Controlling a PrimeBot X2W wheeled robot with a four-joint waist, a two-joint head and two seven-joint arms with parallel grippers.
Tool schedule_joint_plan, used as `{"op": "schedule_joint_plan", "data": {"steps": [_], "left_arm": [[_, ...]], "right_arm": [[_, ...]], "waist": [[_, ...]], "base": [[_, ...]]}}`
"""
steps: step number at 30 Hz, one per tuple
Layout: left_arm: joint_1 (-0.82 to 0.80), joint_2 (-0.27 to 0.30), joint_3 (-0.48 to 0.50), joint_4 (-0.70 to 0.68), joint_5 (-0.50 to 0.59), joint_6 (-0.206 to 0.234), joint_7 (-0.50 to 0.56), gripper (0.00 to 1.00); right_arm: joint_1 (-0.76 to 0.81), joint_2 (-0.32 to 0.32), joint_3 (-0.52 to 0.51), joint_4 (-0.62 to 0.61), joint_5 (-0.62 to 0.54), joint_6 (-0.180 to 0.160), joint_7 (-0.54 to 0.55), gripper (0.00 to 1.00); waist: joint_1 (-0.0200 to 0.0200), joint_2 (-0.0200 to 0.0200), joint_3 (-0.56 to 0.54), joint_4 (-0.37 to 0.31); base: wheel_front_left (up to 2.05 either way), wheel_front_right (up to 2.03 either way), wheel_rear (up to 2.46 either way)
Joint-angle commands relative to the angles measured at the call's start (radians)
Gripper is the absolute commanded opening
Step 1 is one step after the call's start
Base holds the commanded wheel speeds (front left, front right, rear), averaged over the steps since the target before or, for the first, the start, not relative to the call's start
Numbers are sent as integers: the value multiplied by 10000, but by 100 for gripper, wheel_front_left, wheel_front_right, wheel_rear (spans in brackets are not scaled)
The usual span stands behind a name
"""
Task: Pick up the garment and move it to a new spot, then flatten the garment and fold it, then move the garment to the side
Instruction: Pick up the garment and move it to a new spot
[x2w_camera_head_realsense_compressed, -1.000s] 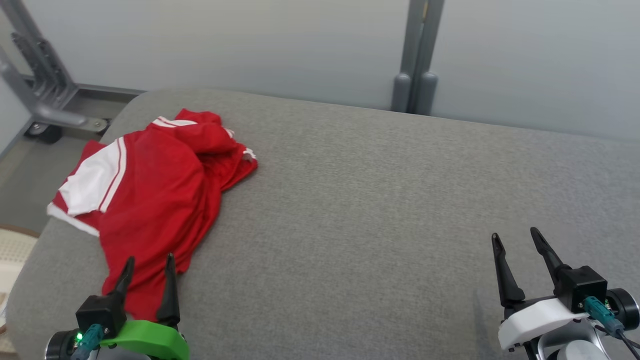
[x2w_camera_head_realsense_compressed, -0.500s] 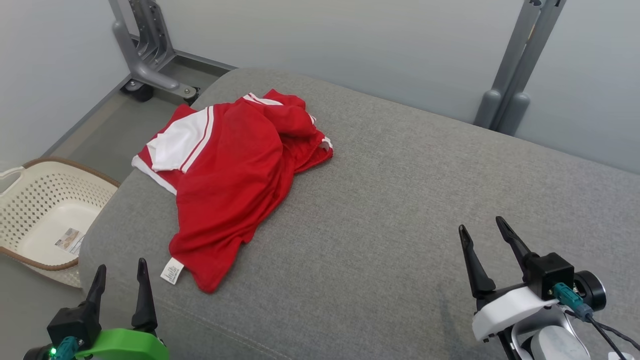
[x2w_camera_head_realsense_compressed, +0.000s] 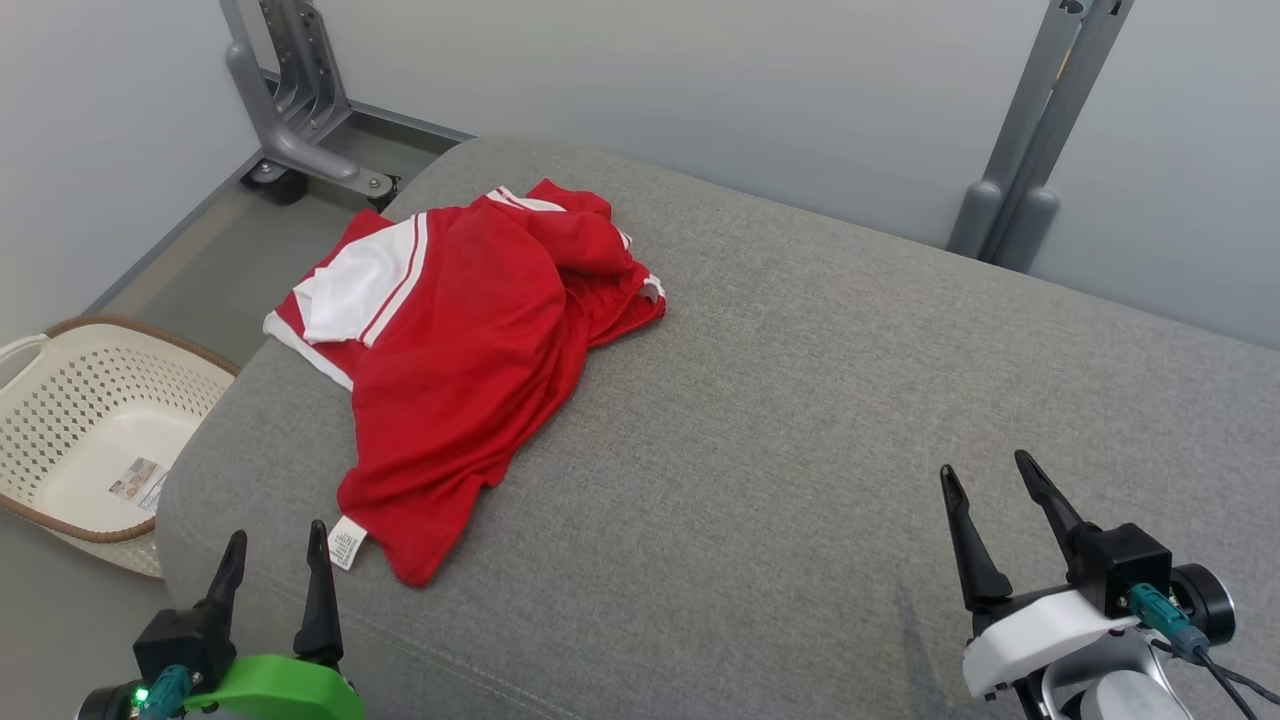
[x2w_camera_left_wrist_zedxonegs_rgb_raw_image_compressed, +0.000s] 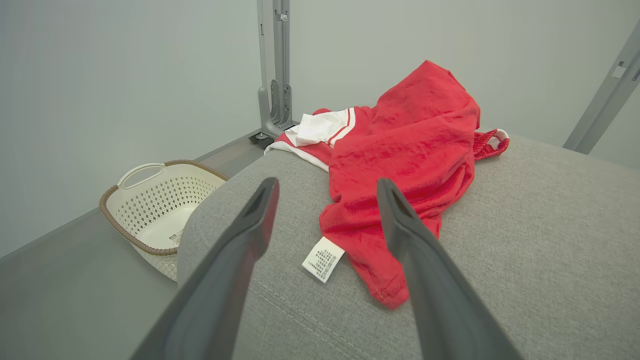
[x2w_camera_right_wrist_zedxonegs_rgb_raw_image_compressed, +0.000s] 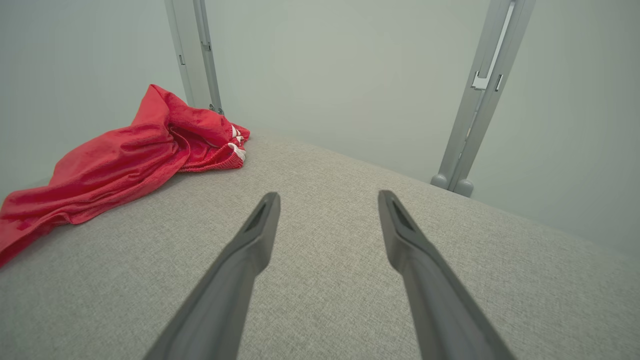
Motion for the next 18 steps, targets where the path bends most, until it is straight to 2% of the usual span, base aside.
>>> {"op": "schedule_joint_plan", "data": {"steps": [1, 7, 13, 18], "left_arm": [[-262, -18, -144, 191, -44, -21, -4, 100], [-1275, 21, -578, 846, -500, -26, 357, 100], [-3223, -44, -1219, 1441, -1678, -28, 1602, 100], [-4739, 229, -1461, 2267, -2406, -29, 2176, 100]], "right_arm": [[121, -40, -64, -120, -26, -6, -35, 100], [-138, -270, -59, -307, -161, -6, -35, 100], [-1144, -707, 322, -462, -463, -8, -35, 100], [-1940, -941, 615, -473, -568, -8, -35, 100]], "waist": [[0, 0, 105, -66], [0, 0, 768, -233], [0, 0, 2392, -699], [0, 0, 3434, -1166]], "base": [[0, 0, 0], [0, 0, 0], [0, 0, 0], [0, 0, 0]]}}
